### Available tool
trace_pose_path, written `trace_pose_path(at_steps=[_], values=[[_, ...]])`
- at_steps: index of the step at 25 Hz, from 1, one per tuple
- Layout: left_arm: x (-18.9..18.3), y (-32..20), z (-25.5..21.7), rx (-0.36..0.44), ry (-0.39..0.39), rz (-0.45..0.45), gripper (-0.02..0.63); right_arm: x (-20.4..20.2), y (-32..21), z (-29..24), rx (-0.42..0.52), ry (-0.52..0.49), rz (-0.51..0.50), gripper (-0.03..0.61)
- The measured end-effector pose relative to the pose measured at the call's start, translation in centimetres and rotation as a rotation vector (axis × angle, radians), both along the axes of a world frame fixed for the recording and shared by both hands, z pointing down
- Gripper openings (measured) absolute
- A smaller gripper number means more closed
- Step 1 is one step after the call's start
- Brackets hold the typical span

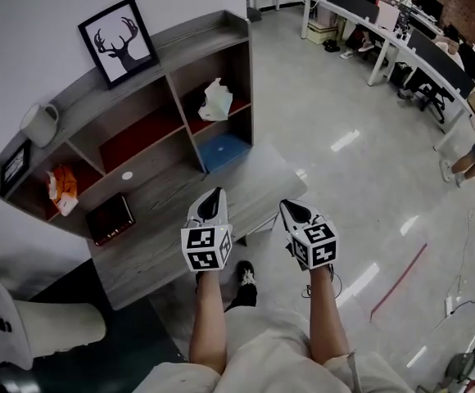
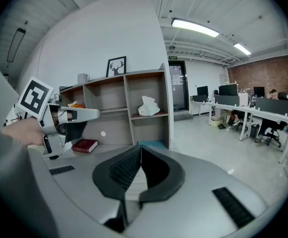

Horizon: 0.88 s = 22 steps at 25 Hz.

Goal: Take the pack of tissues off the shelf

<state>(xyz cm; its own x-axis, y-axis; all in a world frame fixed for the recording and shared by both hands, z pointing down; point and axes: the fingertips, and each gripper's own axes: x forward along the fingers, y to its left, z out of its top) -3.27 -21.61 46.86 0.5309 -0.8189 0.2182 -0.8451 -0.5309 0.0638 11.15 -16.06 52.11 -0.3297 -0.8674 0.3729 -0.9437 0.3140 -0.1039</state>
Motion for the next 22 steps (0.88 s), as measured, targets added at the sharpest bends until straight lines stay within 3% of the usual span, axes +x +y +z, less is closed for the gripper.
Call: trace_pose_path(at_steps=[9, 16, 22], values=[[-0.7, -6.0, -1.1, 0.024, -0.007, -0.023, 0.009, 0.0, -6.3, -1.4, 0.027, 0.008, 0.001, 0.017], [-1.5, -11.0, -2.2, 0.043, -0.024, -0.028, 0.009, -1.0, -13.1, -2.9, 0.057, -0.086, 0.053, 0.017], [0.7, -14.3, -1.4, 0.031, -0.017, 0.026, 0.009, -2.2, -17.3, -3.6, 0.081, -0.122, 0.068, 0.017]])
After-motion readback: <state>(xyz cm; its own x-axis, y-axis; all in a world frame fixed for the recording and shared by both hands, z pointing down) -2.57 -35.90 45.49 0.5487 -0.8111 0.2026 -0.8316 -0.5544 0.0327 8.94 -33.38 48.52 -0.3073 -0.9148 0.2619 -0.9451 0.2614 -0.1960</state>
